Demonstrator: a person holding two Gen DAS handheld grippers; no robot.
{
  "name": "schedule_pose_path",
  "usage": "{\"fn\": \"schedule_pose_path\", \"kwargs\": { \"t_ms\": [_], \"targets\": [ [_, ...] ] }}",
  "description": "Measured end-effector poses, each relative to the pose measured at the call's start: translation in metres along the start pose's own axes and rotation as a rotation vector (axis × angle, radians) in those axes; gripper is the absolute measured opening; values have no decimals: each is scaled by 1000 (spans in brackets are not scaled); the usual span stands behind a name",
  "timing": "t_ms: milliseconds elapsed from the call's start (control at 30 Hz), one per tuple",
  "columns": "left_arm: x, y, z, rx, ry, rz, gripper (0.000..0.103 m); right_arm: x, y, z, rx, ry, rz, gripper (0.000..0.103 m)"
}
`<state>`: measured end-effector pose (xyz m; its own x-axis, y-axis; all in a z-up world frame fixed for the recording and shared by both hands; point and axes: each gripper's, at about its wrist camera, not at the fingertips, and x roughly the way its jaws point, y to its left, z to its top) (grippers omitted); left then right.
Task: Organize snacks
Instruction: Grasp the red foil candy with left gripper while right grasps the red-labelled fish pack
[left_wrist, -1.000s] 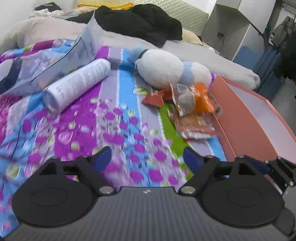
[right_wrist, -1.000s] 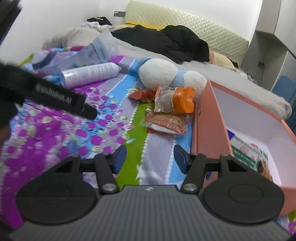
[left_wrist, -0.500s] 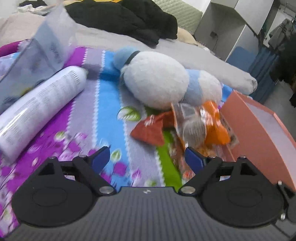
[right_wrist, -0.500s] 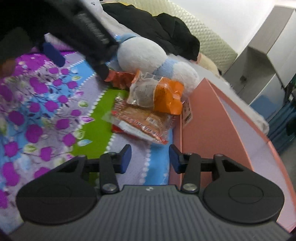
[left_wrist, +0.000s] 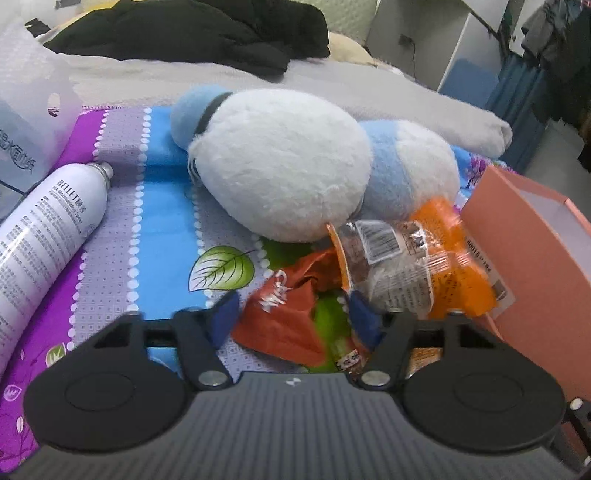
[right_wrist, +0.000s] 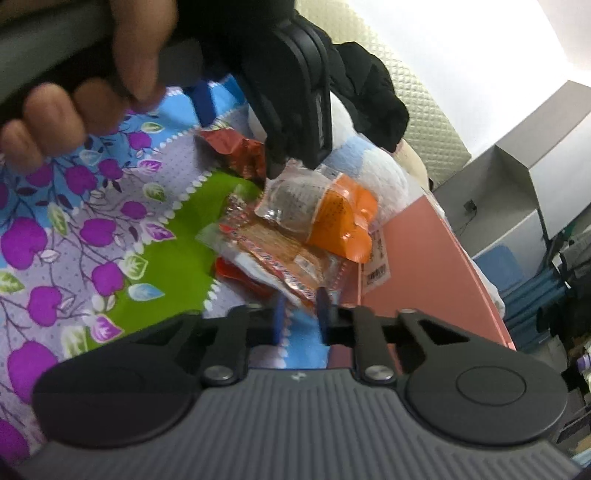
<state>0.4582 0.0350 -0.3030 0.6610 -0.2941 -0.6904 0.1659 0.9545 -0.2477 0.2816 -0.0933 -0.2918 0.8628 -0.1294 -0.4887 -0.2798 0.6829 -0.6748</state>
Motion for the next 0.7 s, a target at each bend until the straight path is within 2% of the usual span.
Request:
{"fn": "schedule_pose_path", "kwargs": {
  "t_ms": [67,233,600,700],
  "targets": [
    [1,2,-1,-1,11,1,51,-3,1,0,-5,-7,6,12],
    [-17,4,-8,-10,2,15,48,-18,-2,-2,4,-33,26,9],
    [-105,16,-59,-113,6,83,47,-74,-7,-9,20,-60,126,6],
    [-126,15,-76,-140,20,121,47,-91,-11,-12,39,-51,172,5]
  ]
}}
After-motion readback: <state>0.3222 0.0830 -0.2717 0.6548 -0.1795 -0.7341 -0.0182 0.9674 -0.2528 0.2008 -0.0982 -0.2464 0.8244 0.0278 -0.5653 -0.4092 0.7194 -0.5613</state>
